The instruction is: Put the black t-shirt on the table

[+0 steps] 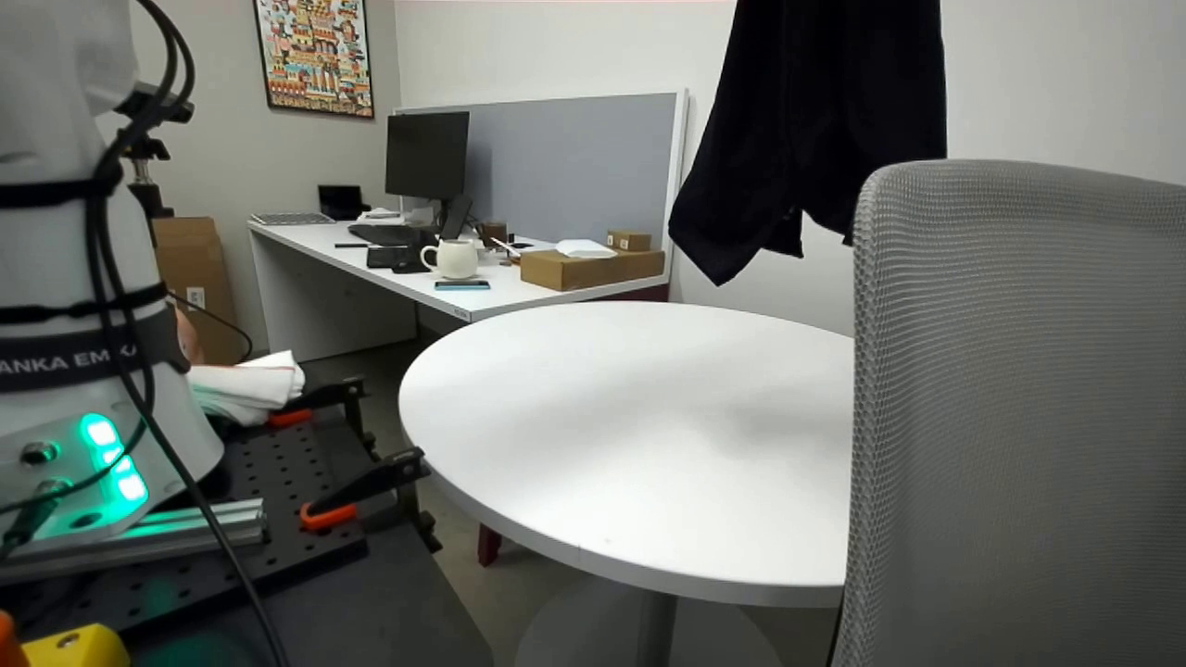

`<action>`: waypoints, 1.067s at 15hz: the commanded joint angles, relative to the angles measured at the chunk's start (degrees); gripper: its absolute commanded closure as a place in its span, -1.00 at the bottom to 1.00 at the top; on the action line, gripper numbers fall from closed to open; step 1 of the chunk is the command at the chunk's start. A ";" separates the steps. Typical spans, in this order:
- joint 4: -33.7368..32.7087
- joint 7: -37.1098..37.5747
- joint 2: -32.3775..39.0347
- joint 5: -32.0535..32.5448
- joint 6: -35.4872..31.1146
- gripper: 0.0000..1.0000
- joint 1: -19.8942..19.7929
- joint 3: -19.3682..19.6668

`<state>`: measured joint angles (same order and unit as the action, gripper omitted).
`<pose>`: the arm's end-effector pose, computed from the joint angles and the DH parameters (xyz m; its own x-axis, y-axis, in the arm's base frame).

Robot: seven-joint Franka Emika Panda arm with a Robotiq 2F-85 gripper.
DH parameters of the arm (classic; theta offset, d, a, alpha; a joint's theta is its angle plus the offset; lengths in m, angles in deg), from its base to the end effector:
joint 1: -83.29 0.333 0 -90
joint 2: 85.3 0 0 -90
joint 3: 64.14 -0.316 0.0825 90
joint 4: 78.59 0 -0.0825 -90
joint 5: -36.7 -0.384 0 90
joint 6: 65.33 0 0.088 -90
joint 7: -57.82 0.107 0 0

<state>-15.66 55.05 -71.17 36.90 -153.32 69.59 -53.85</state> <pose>0.5724 -0.2341 0.6993 0.9202 -0.3419 0.1907 -0.3579 -0.9320 0.0563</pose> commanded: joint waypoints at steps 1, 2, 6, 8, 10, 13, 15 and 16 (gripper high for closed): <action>-5.70 -1.29 7.66 -0.90 2.31 0.86 -1.99 0.61; -6.39 -1.34 9.54 -0.91 2.58 0.86 -2.71 0.75; -9.18 -0.58 15.45 -0.31 2.89 0.86 -5.83 1.01; -9.56 -0.02 17.10 0.20 2.39 0.86 -6.70 1.46; -9.55 0.78 18.26 1.50 2.08 0.86 -6.61 1.92; -8.09 2.99 19.16 5.84 1.32 0.86 -4.12 2.63; -5.35 7.29 19.23 11.73 -0.62 0.86 -0.10 3.09; -4.04 10.21 19.38 14.93 -1.47 0.86 2.31 3.19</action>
<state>-21.62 58.80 -52.27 44.75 -153.41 65.76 -52.14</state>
